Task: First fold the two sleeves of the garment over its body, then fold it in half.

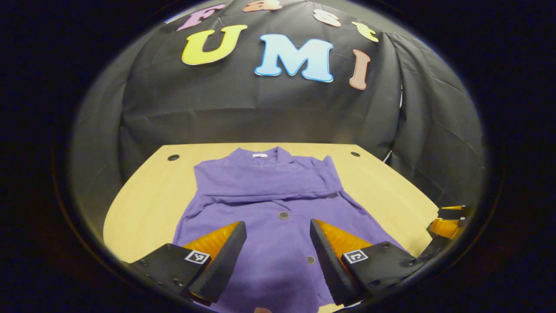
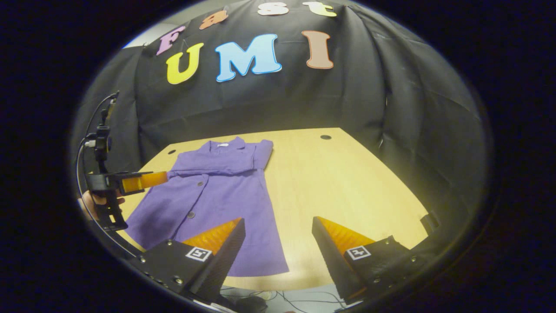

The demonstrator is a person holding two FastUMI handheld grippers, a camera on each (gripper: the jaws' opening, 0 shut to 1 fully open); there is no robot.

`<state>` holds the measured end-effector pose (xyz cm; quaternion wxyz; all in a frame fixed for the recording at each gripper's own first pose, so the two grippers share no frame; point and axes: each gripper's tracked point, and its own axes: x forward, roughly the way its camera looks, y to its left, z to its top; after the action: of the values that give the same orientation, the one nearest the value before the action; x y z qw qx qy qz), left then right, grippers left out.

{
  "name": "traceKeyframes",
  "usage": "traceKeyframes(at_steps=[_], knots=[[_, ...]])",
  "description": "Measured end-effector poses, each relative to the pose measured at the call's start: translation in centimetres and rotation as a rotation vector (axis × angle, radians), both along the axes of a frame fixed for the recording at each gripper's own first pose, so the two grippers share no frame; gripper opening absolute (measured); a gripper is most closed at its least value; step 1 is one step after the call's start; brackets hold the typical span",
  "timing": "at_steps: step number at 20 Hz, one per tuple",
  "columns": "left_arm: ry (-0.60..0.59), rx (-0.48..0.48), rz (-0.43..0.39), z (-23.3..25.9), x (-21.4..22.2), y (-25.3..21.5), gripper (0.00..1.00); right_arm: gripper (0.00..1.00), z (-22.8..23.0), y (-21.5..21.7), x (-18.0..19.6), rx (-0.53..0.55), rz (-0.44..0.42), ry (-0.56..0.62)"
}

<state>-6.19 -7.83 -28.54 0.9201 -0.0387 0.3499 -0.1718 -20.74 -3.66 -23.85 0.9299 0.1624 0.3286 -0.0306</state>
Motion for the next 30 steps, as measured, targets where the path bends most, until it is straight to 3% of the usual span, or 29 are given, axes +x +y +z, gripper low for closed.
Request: traceKeyframes(at_steps=[8, 13, 14, 15, 16, 17, 21, 22, 23, 30], knots=[[0.039, 0.067, 0.038, -1.1, -9.0, 10.9, 0.93, 0.97, -3.1, 1.6, -2.9, 0.055, -0.052, 0.084], [0.088, 0.032, 0.070, -1.6, -12.8, 15.4, 0.93, 0.97, -4.1, 1.3, -3.6, 0.048, -0.098, 0.117], [0.082, 0.034, 0.070, -1.7, -13.1, 16.0, 0.98, 0.97, -4.3, 1.4, -3.5, 0.049, -0.098, 0.114], [0.074, 0.047, 0.072, -2.0, -13.3, 16.8, 0.93, 0.97, -4.5, 1.6, -3.5, 0.054, -0.096, 0.118], [0.073, 0.067, 0.082, -2.5, -13.6, 17.7, 0.99, 0.97, -4.8, 1.9, -3.5, 0.067, -0.094, 0.127], [0.074, 0.074, 0.094, -3.1, -13.7, 18.4, 0.93, 0.97, -5.2, 2.2, -3.5, 0.086, -0.093, 0.139], [0.108, 0.063, 0.127, -4.9, -14.8, 20.0, 0.98, 0.97, -6.9, 2.9, -3.6, 0.128, -0.114, 0.177], [0.112, 0.072, 0.126, -5.5, -15.1, 20.4, 0.92, 0.97, -7.4, 2.8, -3.6, 0.128, -0.121, 0.187], [0.115, 0.082, 0.126, -6.0, -15.1, 20.7, 0.95, 0.97, -7.9, 2.7, -3.6, 0.128, -0.128, 0.197], [0.140, 0.091, 0.108, -7.5, -15.5, 19.9, 0.92, 0.94, -8.6, 4.3, -2.7, 0.169, -0.110, 0.211]])
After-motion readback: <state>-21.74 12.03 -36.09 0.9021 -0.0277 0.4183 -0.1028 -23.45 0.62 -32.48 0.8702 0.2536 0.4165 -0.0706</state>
